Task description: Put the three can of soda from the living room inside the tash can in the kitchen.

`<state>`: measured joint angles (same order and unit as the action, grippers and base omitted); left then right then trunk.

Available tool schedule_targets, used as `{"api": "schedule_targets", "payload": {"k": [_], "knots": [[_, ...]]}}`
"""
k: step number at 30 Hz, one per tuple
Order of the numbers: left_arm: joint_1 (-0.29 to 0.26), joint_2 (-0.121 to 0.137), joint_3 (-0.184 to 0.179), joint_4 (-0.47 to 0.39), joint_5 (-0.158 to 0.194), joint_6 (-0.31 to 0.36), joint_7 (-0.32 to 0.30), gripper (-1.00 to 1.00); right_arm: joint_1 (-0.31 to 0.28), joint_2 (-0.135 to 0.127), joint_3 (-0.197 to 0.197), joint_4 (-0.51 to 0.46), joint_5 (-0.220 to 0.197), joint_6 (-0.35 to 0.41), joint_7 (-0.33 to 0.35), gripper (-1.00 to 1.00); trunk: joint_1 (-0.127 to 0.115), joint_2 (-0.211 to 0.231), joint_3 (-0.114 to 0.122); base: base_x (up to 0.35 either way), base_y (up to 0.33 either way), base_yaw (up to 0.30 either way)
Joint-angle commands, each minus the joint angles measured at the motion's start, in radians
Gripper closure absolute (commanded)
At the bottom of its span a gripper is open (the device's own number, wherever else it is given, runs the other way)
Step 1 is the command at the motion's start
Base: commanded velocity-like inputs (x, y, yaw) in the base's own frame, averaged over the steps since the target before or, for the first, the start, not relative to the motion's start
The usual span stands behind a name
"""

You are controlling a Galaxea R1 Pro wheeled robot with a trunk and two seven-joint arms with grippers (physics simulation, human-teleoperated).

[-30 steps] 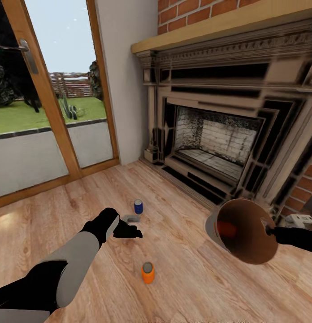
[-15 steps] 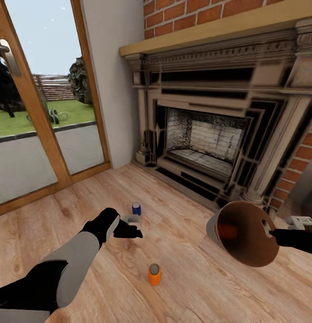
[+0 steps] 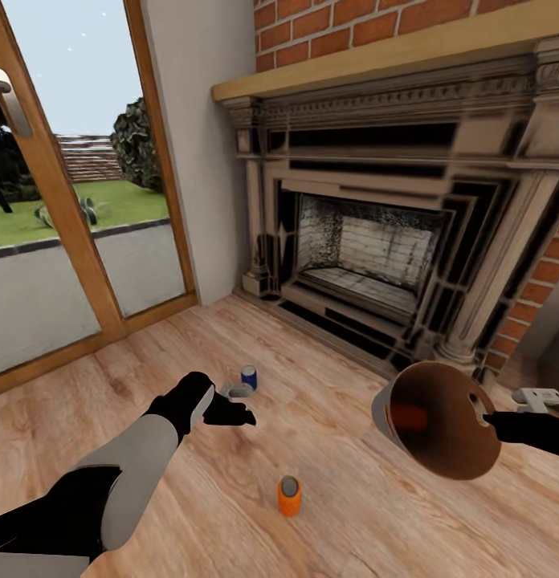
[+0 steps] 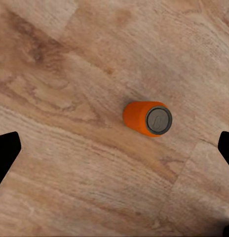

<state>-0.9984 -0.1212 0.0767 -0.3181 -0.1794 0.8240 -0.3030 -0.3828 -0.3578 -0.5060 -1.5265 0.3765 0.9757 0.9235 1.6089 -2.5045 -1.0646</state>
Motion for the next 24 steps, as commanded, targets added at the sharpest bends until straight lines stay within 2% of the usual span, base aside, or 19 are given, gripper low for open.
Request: {"api": "schedule_targets", "payload": {"k": [1,8,17,20,24], "knots": [[0.0,0.0,0.0,0.0,0.0,-0.002,0.0,-1.0,0.0,0.0,0.0,-0.001,-0.029,0.012,0.006,1.0,0.0,0.0,0.0,0.162,0.137,-0.001],[0.0,0.001,0.0,0.0,0.0,-0.007,-0.005,-1.0,0.001,0.004,0.0,0.0,-0.028,0.012,0.006,1.0,0.0,0.0,0.0,0.056,0.048,-0.055],[0.0,0.001,0.0,0.0,0.0,-0.008,-0.008,-1.0,0.002,0.002,-0.008,0.007,-0.035,0.011,0.008,1.0,0.0,0.0,0.004,0.152,0.109,-0.232],[0.0,0.001,-0.001,0.0,0.0,-0.009,-0.01,-1.0,0.004,0.0,-0.031,0.01,-0.035,0.009,0.011,1.0,0.0,0.0,0.005,0.217,0.05,-0.251],[0.0,0.001,-0.002,-0.001,-0.001,-0.009,-0.011,-1.0,0.005,-0.004,-0.04,0.011,-0.033,0.008,0.012,1.0,0.0,0.0,0.007,0.258,0.049,-0.203]]}}
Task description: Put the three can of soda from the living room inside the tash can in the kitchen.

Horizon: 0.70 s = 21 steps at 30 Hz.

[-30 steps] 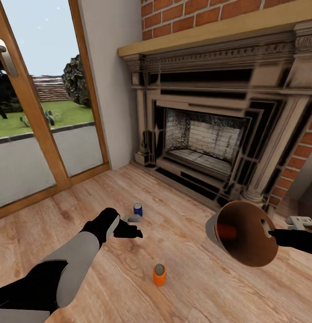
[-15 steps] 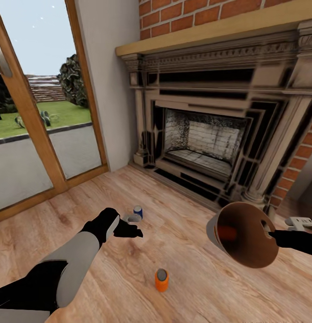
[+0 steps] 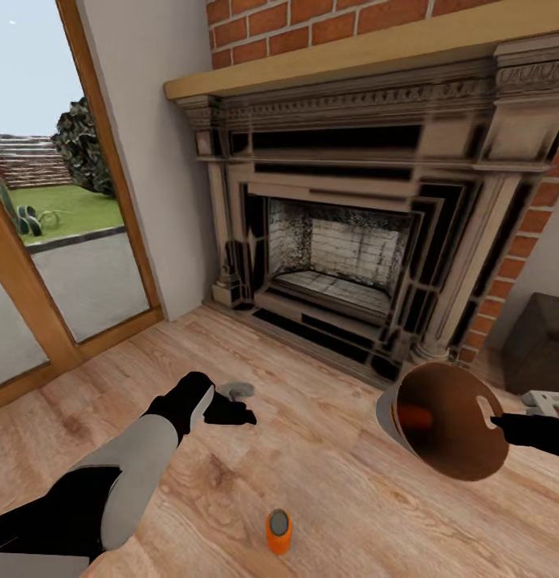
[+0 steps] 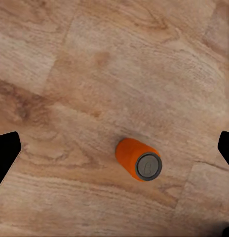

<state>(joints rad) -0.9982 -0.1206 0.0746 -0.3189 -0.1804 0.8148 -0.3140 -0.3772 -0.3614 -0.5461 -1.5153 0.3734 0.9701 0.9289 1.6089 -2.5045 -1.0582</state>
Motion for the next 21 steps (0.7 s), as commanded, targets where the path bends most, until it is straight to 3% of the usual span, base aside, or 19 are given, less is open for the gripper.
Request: {"api": "schedule_targets", "payload": {"k": [1,7,14,21], "knots": [[0.0,0.0,0.0,0.0,0.0,0.0,0.0,-1.0,0.0,-0.001,-0.001,0.0,-0.028,0.014,0.007,1.0,0.0,0.0,0.0,0.135,0.021,-0.082],[0.001,-0.001,-0.001,0.0,-0.001,-0.001,0.0,-1.0,0.0,-0.008,-0.018,-0.003,-0.014,0.017,0.001,1.0,0.0,0.0,0.0,0.044,0.007,-0.027],[0.001,-0.006,-0.001,0.001,-0.004,-0.002,0.0,-1.0,0.001,-0.021,-0.021,-0.007,0.059,0.018,0.001,1.0,0.0,0.0,0.001,0.004,-0.143,-0.002],[0.001,-0.009,-0.002,0.003,-0.008,0.0,0.003,-1.0,0.001,-0.022,-0.021,-0.011,0.067,0.018,0.001,1.0,0.0,0.0,0.001,0.0,-0.128,0.0]]}}
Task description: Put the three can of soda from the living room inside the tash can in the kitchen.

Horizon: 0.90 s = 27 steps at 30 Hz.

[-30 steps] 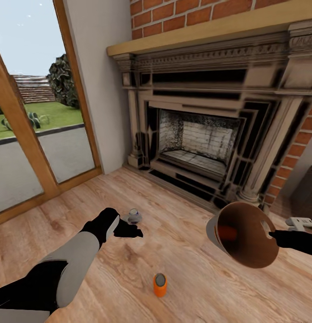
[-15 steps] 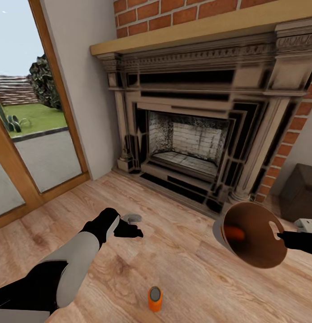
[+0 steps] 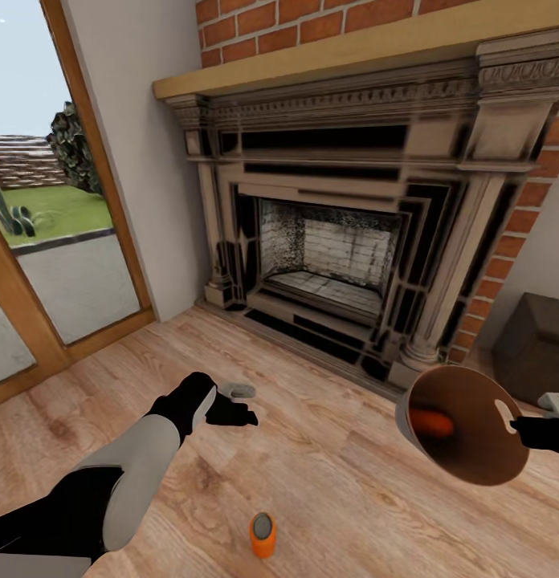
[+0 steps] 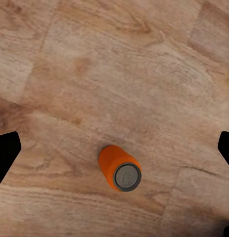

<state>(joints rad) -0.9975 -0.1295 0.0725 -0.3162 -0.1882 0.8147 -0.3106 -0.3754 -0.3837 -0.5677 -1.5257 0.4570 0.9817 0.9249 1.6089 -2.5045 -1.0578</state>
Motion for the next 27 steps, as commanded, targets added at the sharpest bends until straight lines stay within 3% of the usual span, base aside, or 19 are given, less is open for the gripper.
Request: {"api": "schedule_targets", "payload": {"k": [1,12,13,15,19,27], "knots": [[0.0,0.0,0.0,0.0,0.0,0.0,0.002,-1.0,-0.001,-0.001,0.0,0.0,-0.016,0.006,0.005,1.0,0.0,0.0,0.0,0.0,-0.025,0.0],[0.0,-0.009,-0.014,0.009,-0.003,0.001,0.0,-1.0,-0.002,-0.047,0.0,-0.001,-0.014,0.008,0.006,1.0,0.004,-0.002,-0.039,0.0,-0.006,0.0],[0.0,-0.011,-0.034,0.009,-0.003,0.001,0.0,-1.0,-0.002,-0.063,0.0,-0.001,-0.013,0.008,0.006,1.0,0.005,-0.003,-0.042,0.0,0.0,-0.069],[0.0,-0.012,-0.043,0.009,-0.003,0.001,-0.001,-1.0,-0.002,-0.075,0.0,-0.001,-0.013,0.008,0.006,1.0,0.006,-0.003,-0.049,0.0,0.0,-0.099],[0.002,-0.014,-0.06,0.009,-0.004,-0.001,0.0,-1.0,-0.002,-0.129,0.001,-0.001,-0.014,0.008,0.006,1.0,0.008,-0.004,-0.06,0.0,0.0,-0.158],[0.003,-0.015,-0.066,0.009,-0.004,-0.002,-0.001,-1.0,-0.001,-0.149,0.002,-0.001,-0.014,0.008,0.006,1.0,0.011,-0.006,-0.082,0.0,0.0,-0.182]]}}
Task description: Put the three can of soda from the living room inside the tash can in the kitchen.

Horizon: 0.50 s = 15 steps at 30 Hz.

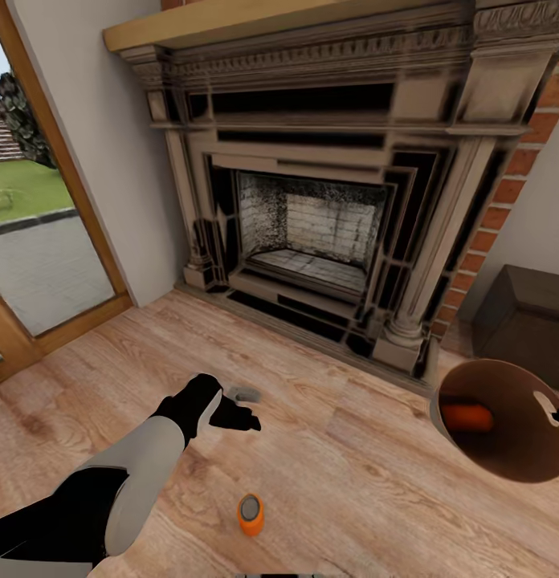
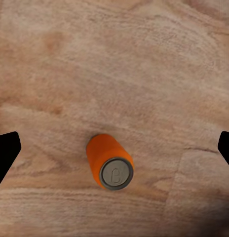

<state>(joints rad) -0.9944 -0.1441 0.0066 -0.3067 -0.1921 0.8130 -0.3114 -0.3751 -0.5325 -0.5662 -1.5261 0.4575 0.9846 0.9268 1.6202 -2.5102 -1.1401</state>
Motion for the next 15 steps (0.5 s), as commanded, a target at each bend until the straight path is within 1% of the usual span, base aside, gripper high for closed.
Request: {"api": "schedule_targets", "payload": {"k": [1,4,7,15], "knots": [[0.0,0.0,0.0,0.0,0.0,0.0,0.0,-1.0,-0.001,0.0,0.0,0.0,-0.014,0.005,0.004,1.0,0.0,0.0,-0.003,0.0,0.0,-0.186],[0.0,0.0,0.0,0.0,0.0,-0.001,0.0,-1.0,-0.001,-0.001,0.004,0.0,-0.014,0.005,0.004,1.0,0.002,-0.001,-0.011,0.0,0.0,-0.179],[0.0,-0.001,0.0,0.0,0.0,-0.009,0.0,-1.0,-0.001,-0.001,0.008,0.0,-0.014,0.005,0.004,1.0,0.003,-0.002,-0.02,0.0,0.0,-0.118],[0.0,-0.004,0.0,0.0,0.0,-0.018,0.001,-1.0,-0.001,-0.001,0.011,0.0,-0.014,0.005,0.004,1.0,0.007,-0.004,-0.05,0.0,0.0,-0.023]]}}
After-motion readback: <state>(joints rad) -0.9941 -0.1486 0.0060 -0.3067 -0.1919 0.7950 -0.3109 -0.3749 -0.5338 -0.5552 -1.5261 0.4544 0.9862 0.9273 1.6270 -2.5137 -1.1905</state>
